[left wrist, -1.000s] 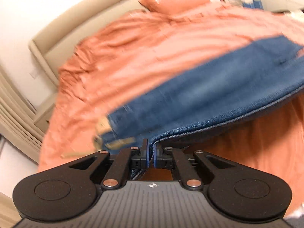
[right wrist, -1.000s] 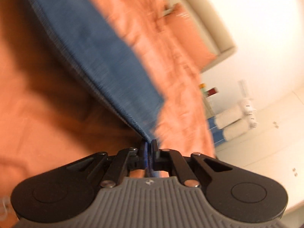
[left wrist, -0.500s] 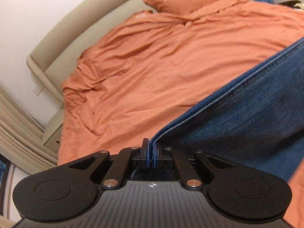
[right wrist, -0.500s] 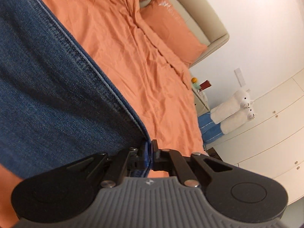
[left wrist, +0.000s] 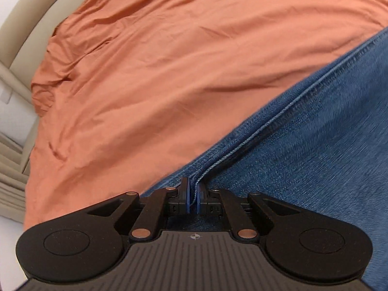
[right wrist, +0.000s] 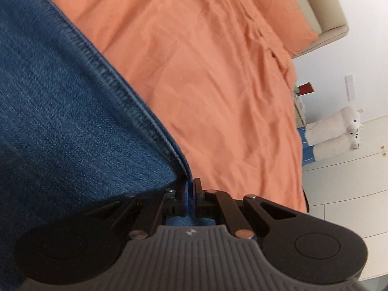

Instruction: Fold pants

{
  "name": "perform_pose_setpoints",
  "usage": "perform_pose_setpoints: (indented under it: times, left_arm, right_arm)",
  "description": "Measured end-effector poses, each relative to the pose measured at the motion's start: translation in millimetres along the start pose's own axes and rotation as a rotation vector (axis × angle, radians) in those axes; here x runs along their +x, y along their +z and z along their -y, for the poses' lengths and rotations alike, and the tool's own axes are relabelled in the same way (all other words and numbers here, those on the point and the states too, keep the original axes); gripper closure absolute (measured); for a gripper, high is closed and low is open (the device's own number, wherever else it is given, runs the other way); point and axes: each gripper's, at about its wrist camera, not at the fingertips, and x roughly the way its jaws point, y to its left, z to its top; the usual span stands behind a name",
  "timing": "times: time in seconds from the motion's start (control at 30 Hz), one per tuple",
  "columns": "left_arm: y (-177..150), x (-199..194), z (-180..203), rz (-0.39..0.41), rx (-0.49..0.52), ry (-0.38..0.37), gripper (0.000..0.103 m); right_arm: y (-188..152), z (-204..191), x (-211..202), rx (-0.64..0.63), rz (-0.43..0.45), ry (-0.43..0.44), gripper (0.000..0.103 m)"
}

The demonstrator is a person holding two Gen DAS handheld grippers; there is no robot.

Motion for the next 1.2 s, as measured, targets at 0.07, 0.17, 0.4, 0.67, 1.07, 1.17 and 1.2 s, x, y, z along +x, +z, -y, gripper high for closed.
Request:
perform_pose_setpoints:
  times: [0.07,0.17,0.4,0.67,1.07,1.17,1.2]
  left_arm:
    - [0,4,-1,0.004,-0.008,-0.007,0.098]
    - [-2,3,-3,0.015,-0.03,-0.015,0.095]
    - [-5,-36,-31,0.09,-0.149,-0.007,0.038]
    - [-61,-100,-101,0.095,-0.333,-0.003,0.034]
    - [-172,-96,-178,0.122,-0.749,-0.138,0.028]
    - [-170,-75,-197,0.159,-0.839,-0.195,0.026]
    - [-168,-65,-203,0.159,-0.865,-0.234,0.025]
  right_arm:
    - [2,-5,9,-0.02,-0.009,0.006,0.103]
    - [2,-6,12,-0.028,-0.012,0.005,0.103]
    - [-5,10,-23,0.116,0.012,-0.01,0.073]
    - [-33,0,-119,0.366,0.13,0.157,0.07]
    - [-28,-134,-242,0.57,0.311,0.424,0.068]
    - [-14,-159,-246,0.574,0.293,0.427,0.068]
    - [-10,-157,-243,0.577,0.289,0.421,0.068]
